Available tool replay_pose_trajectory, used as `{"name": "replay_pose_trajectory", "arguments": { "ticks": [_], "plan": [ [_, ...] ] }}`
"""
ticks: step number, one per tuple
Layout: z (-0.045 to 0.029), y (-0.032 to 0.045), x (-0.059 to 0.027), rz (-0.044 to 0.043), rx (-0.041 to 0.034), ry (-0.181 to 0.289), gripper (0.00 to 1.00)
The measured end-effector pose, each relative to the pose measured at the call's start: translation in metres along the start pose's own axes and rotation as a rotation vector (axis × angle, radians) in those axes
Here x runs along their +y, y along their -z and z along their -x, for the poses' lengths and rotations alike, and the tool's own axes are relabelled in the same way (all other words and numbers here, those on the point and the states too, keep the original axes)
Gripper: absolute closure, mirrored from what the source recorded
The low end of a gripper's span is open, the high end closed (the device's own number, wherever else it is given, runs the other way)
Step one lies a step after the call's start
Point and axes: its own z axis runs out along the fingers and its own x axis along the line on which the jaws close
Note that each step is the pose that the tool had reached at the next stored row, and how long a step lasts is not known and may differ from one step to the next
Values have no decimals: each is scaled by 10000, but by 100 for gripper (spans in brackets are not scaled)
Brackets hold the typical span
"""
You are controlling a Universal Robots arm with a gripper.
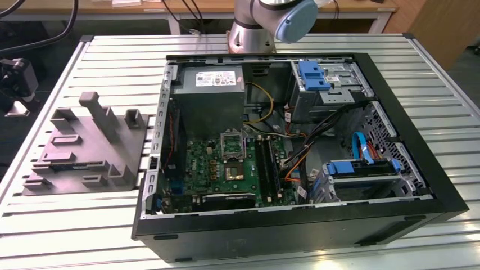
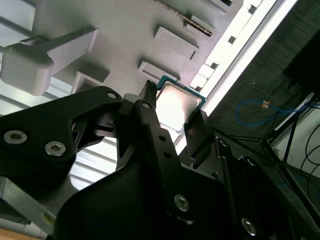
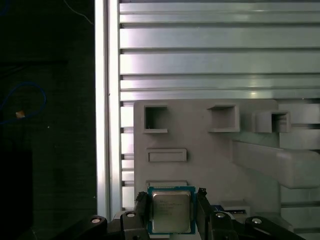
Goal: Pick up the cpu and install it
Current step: 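Pick up the cpu and move it towards the insertion slot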
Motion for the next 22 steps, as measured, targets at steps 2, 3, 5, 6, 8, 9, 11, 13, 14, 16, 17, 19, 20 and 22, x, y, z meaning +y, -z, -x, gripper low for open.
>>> {"name": "replay_pose_trajectory", "arguments": {
  "ticks": [2, 3, 5, 6, 8, 9, 11, 13, 14, 16, 17, 19, 20, 22],
  "plan": [
    [0, 7, 0, -1, 3, 0, 53],
    [0, 11, 0, -2, 3, 0, 53],
    [0, 14, 1, -1, 1, 0, 53],
    [1, 21, 1, -2, 2, 0, 53],
    [0, 24, 1, -2, 3, 0, 53],
    [0, 26, 1, -2, 4, 0, 53],
    [0, 30, 1, -2, 4, 0, 53],
    [1, 35, 1, -1, 3, 0, 53],
    [1, 37, 1, -2, 3, -1, 53],
    [1, 38, 1, -1, 1, 0, 53],
    [1, 38, 1, -1, 2, 0, 53],
    [1, 41, 1, -1, 2, 0, 53],
    [1, 42, 2, -1, 2, 0, 53],
    [1, 42, 2, -1, 2, 0, 53]
  ]
}}
